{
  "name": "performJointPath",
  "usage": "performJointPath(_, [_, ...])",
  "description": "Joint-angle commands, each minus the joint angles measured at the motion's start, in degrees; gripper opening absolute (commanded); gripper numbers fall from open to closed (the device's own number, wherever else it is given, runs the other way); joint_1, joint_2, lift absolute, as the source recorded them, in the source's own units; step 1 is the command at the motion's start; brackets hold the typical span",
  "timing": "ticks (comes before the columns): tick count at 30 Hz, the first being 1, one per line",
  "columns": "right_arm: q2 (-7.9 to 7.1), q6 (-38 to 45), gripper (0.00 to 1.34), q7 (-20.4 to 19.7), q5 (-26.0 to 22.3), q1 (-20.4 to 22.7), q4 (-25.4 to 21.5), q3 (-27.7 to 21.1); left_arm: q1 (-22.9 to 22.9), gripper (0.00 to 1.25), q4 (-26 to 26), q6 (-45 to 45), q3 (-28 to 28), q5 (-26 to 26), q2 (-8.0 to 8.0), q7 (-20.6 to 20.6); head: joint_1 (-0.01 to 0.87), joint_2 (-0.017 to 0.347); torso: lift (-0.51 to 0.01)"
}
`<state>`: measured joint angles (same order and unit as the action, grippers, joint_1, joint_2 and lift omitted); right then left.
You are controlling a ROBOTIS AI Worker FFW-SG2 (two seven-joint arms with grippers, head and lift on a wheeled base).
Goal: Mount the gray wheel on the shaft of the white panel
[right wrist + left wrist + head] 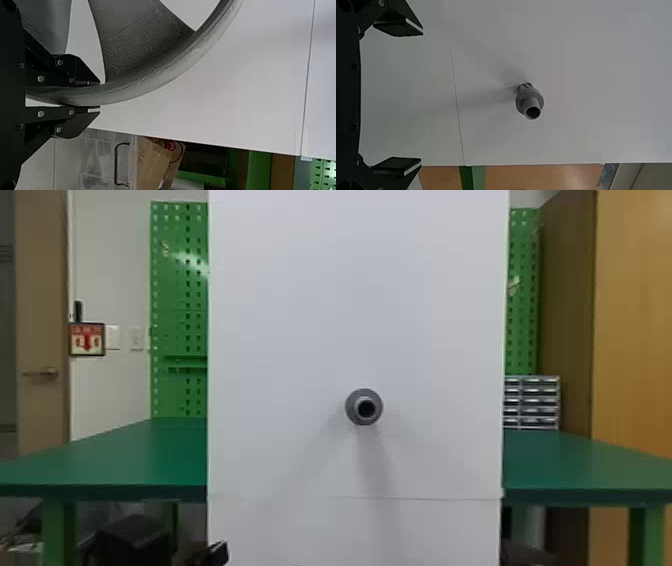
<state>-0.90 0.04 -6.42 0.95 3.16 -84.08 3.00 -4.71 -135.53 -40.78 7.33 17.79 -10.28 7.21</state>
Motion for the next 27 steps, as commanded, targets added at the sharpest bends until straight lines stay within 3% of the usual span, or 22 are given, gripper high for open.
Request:
performJointPath(1, [-0.16,0.0,0.01,0.0,-0.2,-0.2,0.2,0.1,0.2,1.12,0.0,0.0,0.1,-0.5,0.00,0.0,0.034,0.034,-0.489])
performJointPath(27, [-0.33,0.0,0.01,-1.8,-0.2,-0.6,0.3,0.7,1.1,1.12,-0.9,0.0,-0.6,-1.7,0.70,-1.1,0.034,0.034,-0.489])
